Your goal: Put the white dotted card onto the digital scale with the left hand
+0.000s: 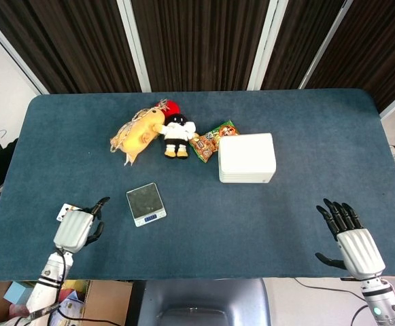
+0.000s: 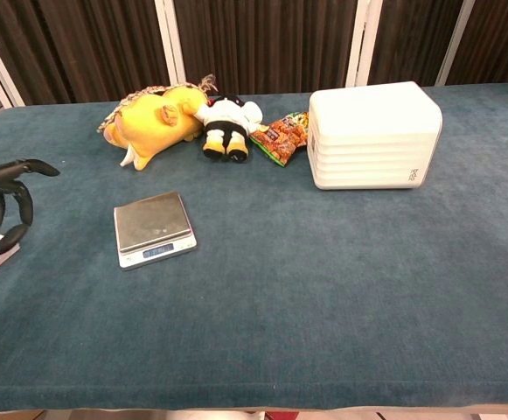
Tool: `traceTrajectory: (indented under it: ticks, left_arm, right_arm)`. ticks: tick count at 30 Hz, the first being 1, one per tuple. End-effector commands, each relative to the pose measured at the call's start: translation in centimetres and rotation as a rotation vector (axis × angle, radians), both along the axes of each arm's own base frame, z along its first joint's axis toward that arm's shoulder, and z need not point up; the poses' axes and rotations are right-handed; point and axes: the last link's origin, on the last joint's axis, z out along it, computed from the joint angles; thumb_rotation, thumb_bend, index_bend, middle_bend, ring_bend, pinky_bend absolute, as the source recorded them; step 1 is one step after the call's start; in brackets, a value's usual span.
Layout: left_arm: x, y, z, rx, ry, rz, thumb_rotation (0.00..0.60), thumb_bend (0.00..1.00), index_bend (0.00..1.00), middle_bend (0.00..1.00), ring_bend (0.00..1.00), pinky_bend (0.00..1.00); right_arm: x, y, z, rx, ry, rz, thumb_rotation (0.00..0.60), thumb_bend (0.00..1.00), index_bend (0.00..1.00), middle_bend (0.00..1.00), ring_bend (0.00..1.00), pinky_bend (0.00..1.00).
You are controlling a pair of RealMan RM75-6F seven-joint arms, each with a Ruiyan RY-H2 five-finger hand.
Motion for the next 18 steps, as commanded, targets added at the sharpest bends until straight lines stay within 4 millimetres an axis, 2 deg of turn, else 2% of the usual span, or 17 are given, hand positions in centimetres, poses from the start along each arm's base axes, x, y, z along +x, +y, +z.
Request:
traceTrajectory:
  ticks: [1,5,10,18]
  left_arm:
    - [-2.9,0.0,1.3,-0.021,0.084,0.09,0.6,0.39,0.1,0.01,0.0,0.11]
    - [-5.0,0.2,1.4,-0.068,0.164,0.144,0.6,0.36,0.08,0.0,0.0,0.05]
    - [-6.7,1.0,2.2,-0.108,0.254,0.166,0.6,0.36,0.08,0.0,0.0,0.02]
    - [-8.5,1.6,3.5,-0.128,0.306,0.208,0.6,0.35,0.21,0.0,0.0,0.02]
  right_arm:
    - [0.0,0.1,-0.2,0.012,0.002,0.002,0.6,0.13,0.0,0.0,0.0,0.0]
    - [0.2,0.2,-0.6,0.039,0.008,0.009,0.6,0.13,0.0,0.0,0.0,0.0]
    - [0.4,0.3,-0.8,0.078,-0.003,0.015,0.6,0.13,0.0,0.0,0.0,0.0]
    - [0.4,0.3,-0.8,0.075,-0.001,0.012,0.6,0.13,0.0,0.0,0.0,0.0]
